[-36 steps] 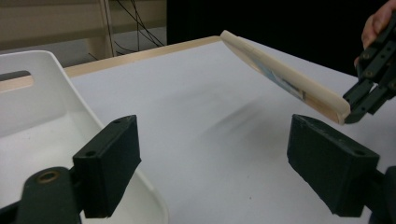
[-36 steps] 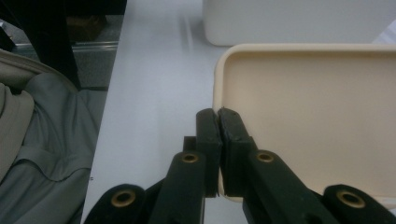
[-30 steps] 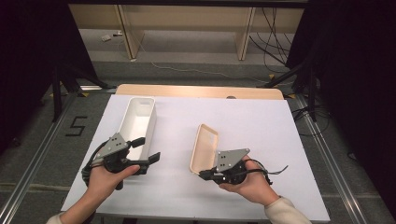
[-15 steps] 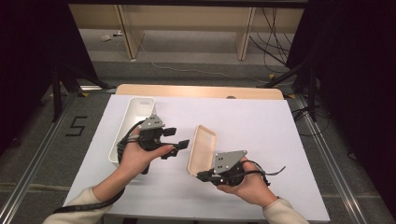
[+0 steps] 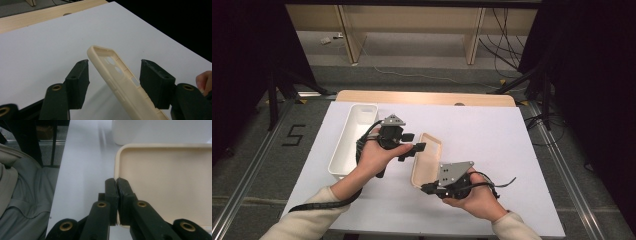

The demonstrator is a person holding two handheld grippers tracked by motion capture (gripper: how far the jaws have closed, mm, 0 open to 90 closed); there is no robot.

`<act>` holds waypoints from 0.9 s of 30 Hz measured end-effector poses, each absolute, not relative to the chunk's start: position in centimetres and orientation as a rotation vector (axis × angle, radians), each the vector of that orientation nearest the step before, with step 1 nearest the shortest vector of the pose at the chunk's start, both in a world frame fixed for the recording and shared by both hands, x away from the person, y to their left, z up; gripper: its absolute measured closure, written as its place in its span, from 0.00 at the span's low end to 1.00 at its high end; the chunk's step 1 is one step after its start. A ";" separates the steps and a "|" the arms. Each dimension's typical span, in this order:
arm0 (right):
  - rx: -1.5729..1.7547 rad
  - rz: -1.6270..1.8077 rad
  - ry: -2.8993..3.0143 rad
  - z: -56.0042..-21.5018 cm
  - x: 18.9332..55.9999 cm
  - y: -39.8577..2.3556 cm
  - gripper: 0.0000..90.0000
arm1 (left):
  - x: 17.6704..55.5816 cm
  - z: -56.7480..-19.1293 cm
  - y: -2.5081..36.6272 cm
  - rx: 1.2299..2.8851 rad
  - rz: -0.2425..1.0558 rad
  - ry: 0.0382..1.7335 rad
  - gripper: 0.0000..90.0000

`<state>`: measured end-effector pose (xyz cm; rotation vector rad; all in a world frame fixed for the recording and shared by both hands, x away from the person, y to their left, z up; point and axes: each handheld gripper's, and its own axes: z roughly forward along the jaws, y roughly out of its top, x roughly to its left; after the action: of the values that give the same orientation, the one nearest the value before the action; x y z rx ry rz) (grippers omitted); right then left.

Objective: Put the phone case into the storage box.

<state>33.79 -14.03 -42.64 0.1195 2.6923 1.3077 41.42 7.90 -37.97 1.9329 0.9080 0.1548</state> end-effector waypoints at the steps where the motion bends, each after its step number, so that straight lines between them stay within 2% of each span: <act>1: 0.117 1.305 2.695 -42.6 33.8 -14.0 0.98 | 41.5 -37.9 7.8 1.939 0.155 0.915 0.47; 13: 0.084 1.269 2.695 -42.5 33.6 -13.5 0.98 | 42.1 -38.4 7.2 2.006 0.129 0.960 0.65; 22: 0.066 1.259 2.682 -42.2 33.5 -13.2 0.98 | 42.2 -38.8 7.5 2.012 0.117 0.998 0.66; 27: 0.056 1.250 2.687 -42.3 33.6 -12.9 0.98 | 42.2 -38.7 7.5 1.981 0.109 0.994 0.73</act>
<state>33.57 -12.92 -42.32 0.0559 2.6873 1.2499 42.23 7.53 -38.69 1.9814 0.9940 0.1090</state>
